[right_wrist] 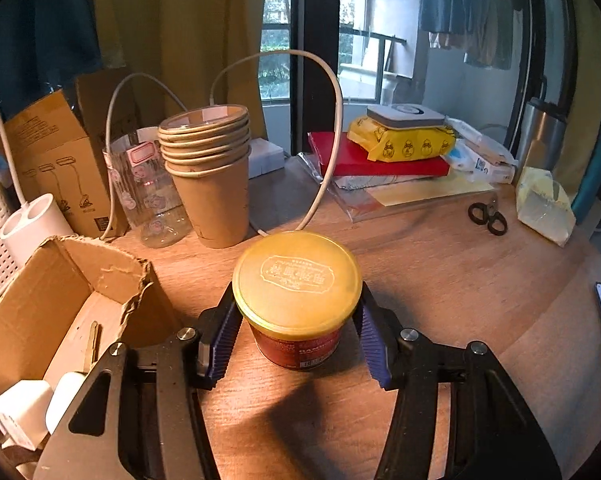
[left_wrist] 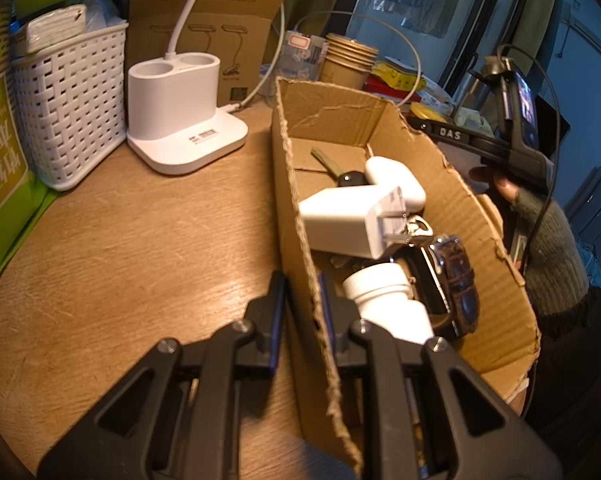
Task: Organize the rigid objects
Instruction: 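Lift the red can with the right gripper and carry it over the box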
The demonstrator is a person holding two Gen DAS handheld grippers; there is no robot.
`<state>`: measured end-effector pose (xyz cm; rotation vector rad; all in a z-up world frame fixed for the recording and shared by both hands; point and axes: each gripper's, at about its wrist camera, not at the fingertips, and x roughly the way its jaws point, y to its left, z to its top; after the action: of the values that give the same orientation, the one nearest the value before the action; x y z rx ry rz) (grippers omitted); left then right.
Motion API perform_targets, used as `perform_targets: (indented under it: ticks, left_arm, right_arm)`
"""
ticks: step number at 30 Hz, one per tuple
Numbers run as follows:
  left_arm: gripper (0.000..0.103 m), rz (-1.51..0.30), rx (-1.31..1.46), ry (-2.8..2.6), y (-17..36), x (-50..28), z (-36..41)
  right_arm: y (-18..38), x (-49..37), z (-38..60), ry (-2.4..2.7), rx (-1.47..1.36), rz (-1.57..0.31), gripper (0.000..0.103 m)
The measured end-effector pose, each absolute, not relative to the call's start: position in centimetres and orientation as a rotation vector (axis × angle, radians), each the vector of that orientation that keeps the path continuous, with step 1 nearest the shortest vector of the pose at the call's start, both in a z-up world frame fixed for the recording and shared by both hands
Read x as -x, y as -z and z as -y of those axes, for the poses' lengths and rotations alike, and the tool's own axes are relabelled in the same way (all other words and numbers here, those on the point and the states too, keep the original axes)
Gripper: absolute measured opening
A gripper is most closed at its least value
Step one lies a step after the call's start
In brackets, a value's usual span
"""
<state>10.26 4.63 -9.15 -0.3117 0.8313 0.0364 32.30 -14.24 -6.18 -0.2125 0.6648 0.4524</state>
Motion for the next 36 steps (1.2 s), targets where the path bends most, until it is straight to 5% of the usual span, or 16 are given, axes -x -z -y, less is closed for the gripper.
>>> perform_targets:
  ticks: [36]
  left_arm:
    - [0.018,-0.831,0.311,-0.036,9.2,-10.3,-4.6]
  right_arm:
    - [0.8,-21.6,7.6,-0.813,0.334,-0.508,0.057]
